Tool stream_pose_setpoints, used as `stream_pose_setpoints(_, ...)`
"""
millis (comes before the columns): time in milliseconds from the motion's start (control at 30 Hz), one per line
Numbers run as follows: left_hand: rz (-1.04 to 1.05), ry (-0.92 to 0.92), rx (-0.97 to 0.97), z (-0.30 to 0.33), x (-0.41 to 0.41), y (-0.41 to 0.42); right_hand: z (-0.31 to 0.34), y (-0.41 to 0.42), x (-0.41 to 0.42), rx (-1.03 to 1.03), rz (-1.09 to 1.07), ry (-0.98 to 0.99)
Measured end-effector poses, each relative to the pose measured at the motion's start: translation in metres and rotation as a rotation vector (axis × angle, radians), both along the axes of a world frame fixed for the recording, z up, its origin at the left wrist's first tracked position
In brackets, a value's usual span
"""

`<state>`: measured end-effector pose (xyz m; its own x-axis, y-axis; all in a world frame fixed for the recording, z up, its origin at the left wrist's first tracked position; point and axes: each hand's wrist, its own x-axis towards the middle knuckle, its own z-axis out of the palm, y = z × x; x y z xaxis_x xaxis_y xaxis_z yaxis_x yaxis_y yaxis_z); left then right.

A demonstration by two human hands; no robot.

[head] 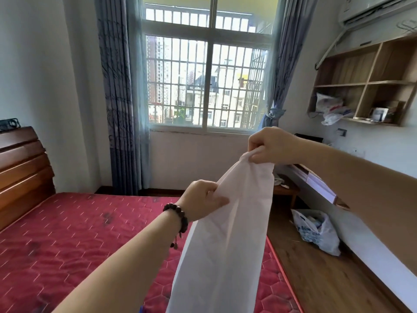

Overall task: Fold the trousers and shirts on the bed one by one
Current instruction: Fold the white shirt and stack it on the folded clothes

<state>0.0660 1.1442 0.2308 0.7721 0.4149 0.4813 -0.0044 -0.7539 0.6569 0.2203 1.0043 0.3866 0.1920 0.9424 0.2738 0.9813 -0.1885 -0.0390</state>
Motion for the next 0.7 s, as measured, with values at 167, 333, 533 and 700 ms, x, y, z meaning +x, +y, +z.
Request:
stream_pose_setpoints(167, 0.073, -0.057, 0.024, 0.006, -0.01, 0.013, 0.0, -0.009, 0.013, -0.061, 0.001, 0.054)
stream_pose_setpoints(333, 0.043, -0.099, 0.001, 0.028, -0.006, 0.008, -0.011, -0.011, 0.013, -0.139, -0.012, 0.107)
stream_pose_setpoints(533, 0.066, -0.093, 0.043, 0.019, -0.012, 0.013, -0.014, -0.007, 0.015, -0.053, -0.073, 0.016)
stream_pose_setpoints(700, 0.025, 0.01, -0.037, -0.025, -0.013, 0.003, -0.011, 0.003, 0.009, 0.034, -0.029, -0.029)
